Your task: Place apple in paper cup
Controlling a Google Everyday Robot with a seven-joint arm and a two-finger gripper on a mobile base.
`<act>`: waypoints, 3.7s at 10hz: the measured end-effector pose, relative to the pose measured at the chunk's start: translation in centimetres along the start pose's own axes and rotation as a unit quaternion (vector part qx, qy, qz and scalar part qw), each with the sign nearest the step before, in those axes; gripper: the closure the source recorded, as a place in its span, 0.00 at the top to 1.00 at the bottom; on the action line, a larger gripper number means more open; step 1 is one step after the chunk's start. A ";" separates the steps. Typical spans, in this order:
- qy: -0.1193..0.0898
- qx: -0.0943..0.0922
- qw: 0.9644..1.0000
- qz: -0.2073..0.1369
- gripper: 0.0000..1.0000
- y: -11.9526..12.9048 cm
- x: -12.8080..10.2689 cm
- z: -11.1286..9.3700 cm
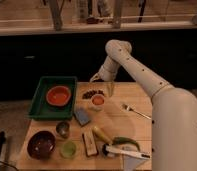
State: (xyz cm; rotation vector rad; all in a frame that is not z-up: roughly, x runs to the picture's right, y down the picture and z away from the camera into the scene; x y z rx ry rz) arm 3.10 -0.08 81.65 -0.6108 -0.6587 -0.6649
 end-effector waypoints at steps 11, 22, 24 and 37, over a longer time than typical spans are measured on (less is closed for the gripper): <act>0.008 -0.005 1.000 0.003 0.80 -0.3 -0.1 -1.2; 0.009 -0.005 1.000 0.003 0.80 -0.2 0.0 -1.2; 0.009 -0.005 1.000 0.003 0.80 -0.2 0.0 -1.2; 0.008 -0.005 1.000 0.003 0.80 -0.2 0.0 -1.1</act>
